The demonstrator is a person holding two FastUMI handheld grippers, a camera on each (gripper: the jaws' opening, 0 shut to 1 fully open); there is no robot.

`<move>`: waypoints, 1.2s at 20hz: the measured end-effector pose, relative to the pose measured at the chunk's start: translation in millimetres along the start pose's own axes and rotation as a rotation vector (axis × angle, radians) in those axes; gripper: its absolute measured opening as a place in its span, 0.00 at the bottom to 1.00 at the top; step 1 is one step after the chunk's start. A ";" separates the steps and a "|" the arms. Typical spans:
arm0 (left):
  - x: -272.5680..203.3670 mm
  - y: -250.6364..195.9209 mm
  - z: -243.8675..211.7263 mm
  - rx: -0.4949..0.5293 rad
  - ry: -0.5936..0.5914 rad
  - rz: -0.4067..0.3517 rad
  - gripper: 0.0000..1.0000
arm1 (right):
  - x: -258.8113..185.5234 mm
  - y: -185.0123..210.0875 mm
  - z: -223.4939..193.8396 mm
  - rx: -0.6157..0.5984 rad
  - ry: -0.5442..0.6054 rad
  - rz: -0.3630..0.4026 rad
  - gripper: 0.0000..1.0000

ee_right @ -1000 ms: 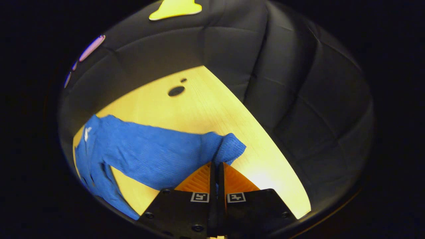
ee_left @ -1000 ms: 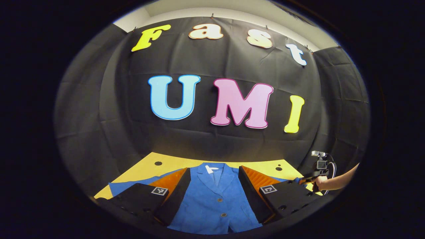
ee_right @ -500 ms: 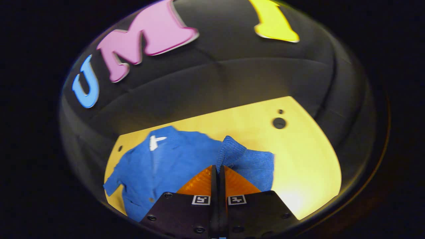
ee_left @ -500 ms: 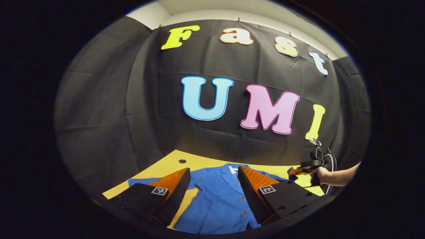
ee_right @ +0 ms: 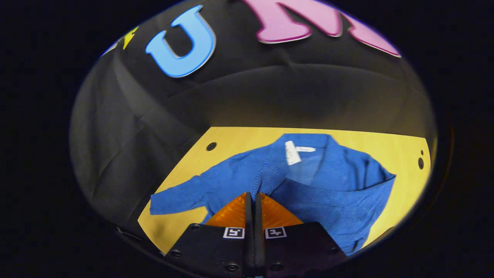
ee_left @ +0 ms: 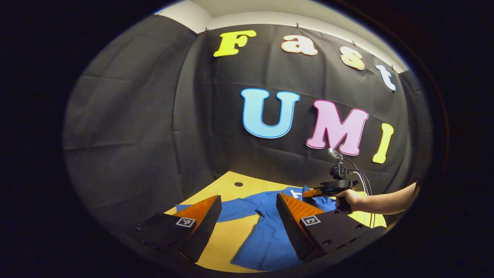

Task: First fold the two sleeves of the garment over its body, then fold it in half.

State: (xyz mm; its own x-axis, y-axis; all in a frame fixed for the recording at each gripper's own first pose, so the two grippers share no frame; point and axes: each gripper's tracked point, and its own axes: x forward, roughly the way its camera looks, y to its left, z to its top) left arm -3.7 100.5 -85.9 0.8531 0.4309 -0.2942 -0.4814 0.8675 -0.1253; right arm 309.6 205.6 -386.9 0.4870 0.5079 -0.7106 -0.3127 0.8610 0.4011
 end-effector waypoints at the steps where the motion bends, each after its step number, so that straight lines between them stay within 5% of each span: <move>1: 2.0 9.2 -2.9 -0.011 0.004 0.011 0.81 | 10.5 15.7 -1.9 -0.025 -0.002 0.003 0.05; 3: 9.1 28.6 -11.5 -0.039 0.015 0.036 0.81 | 25.3 30.1 -12.1 -0.067 0.012 -0.015 0.03; 6: 22.8 52.5 -28.6 -0.069 0.039 0.061 0.81 | 17.6 31.3 -5.8 -0.117 -0.017 -0.074 1.00; 16: 129.5 144.7 -90.8 -0.056 0.183 0.175 0.82 | -195.4 1.2 15.4 -0.221 -0.329 -0.245 0.98; 20: 178.5 180.4 -136.4 -0.094 0.439 0.287 0.85 | -297.7 6.0 5.6 -0.190 -0.456 -0.317 0.97; 24: 217.7 182.6 -131.4 -0.089 0.618 0.340 0.84 | -390.7 3.9 -11.8 -0.142 -0.559 -0.435 0.97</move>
State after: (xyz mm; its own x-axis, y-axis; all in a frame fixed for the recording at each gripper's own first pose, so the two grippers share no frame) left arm 67.7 320.0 -297.3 0.3945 0.4316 -0.8112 -0.7379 0.6749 0.0002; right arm 108.6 10.2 -114.6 0.9239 0.0908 -0.3718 -0.0805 0.9958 0.0430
